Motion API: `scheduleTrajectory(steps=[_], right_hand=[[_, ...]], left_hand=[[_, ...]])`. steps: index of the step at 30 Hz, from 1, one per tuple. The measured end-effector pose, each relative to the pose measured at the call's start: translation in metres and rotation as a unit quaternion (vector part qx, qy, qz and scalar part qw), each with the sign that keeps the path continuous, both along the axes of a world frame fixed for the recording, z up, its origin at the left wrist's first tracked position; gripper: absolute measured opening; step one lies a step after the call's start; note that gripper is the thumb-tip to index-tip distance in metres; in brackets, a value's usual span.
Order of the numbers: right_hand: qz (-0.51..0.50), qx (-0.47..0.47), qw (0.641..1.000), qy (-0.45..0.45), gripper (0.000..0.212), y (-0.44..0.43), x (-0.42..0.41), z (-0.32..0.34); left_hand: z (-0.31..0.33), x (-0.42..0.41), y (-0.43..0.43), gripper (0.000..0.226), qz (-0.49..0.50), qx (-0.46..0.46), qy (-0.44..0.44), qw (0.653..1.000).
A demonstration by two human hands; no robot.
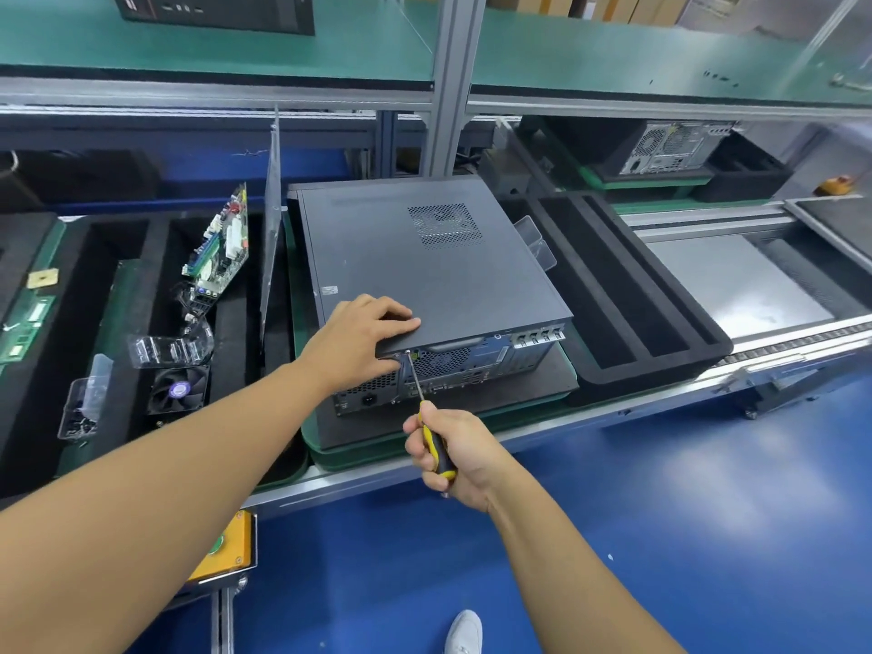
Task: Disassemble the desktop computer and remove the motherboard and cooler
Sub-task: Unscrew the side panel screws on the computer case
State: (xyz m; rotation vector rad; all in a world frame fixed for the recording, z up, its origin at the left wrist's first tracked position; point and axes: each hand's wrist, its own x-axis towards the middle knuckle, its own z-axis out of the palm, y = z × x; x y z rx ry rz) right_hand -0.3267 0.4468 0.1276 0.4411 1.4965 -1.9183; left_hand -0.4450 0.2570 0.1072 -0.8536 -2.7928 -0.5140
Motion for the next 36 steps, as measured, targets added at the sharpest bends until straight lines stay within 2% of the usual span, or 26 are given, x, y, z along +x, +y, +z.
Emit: scheduleTrajectory(steps=[3, 5, 7, 9, 10, 11, 12, 13, 16, 17, 18, 20, 23, 28, 31, 33, 36], right_hand=[[0.014, 0.145, 0.987, 0.061, 0.033, -0.008, 0.003, 0.003], [0.057, 0.264, 0.957, 0.107, 0.032, -0.015, 0.003, 0.004], [0.113, 0.409, 0.891, 0.161, 0.033, -0.019, 0.001, 0.005], [0.162, 0.563, 0.784, 0.206, 0.035, -0.021, 0.0, 0.003], [0.172, 0.61, 0.74, 0.225, 0.036, -0.021, 0.002, 0.003], [0.174, 0.627, 0.722, 0.237, 0.037, -0.02, 0.003, 0.002], [0.175, 0.615, 0.733, 0.232, 0.038, -0.018, 0.003, 0.003], [0.166, 0.576, 0.772, 0.213, 0.039, -0.016, 0.001, 0.005], [0.07, 0.352, 0.93, 0.077, 0.04, -0.011, -0.007, 0.014], [0.033, 0.271, 0.962, 0.024, 0.036, -0.008, -0.008, 0.018], [0.015, 0.212, 0.977, -0.014, 0.033, -0.005, -0.007, 0.021], [0.031, 0.147, 0.988, -0.045, 0.037, 0.001, -0.005, 0.023], [0.031, 0.121, 0.992, -0.017, 0.034, 0.006, -0.002, 0.02], [-0.002, 0.273, 0.957, 0.093, 0.015, -0.003, 0.011, 0.006], [0.005, 0.322, 0.936, 0.142, 0.024, -0.003, 0.013, 0.005], [-0.003, 0.295, 0.95, 0.106, 0.033, -0.002, 0.009, 0.009], [-0.036, 0.214, 0.976, -0.015, 0.042, 0.0, 0.002, 0.016]], left_hand=[[-0.005, 0.0, 0.003, 0.065, 0.002, -0.012, 0.018, 1.0], [-0.005, -0.001, 0.003, 0.065, 0.001, -0.019, 0.01, 1.0], [-0.006, -0.002, 0.004, 0.066, -0.002, -0.022, -0.007, 1.0], [-0.006, -0.002, 0.004, 0.066, -0.005, -0.019, -0.018, 1.0], [-0.006, -0.002, 0.003, 0.066, -0.004, -0.017, -0.015, 1.0], [-0.006, -0.001, 0.002, 0.065, -0.003, -0.015, -0.012, 1.0], [-0.006, -0.001, 0.001, 0.065, -0.002, -0.01, -0.01, 1.0], [-0.005, -0.001, 0.001, 0.064, 0.0, -0.004, -0.008, 1.0], [-0.004, 0.0, 0.001, 0.062, 0.002, 0.002, -0.002, 1.0], [-0.003, 0.0, 0.001, 0.061, 0.003, 0.005, -0.002, 1.0], [-0.003, 0.001, 0.0, 0.061, 0.003, 0.007, -0.001, 1.0], [-0.003, 0.001, 0.0, 0.06, 0.002, 0.012, 0.006, 1.0], [-0.003, 0.001, 0.0, 0.06, 0.001, 0.014, 0.016, 1.0], [-0.004, 0.001, 0.0, 0.061, 0.0, 0.022, 0.017, 1.0], [-0.004, 0.001, 0.0, 0.061, 0.0, 0.019, 0.017, 1.0], [-0.004, 0.001, 0.0, 0.061, -0.003, 0.018, 0.016, 1.0], [-0.005, 0.0, -0.001, 0.061, -0.004, 0.021, 0.017, 1.0]])
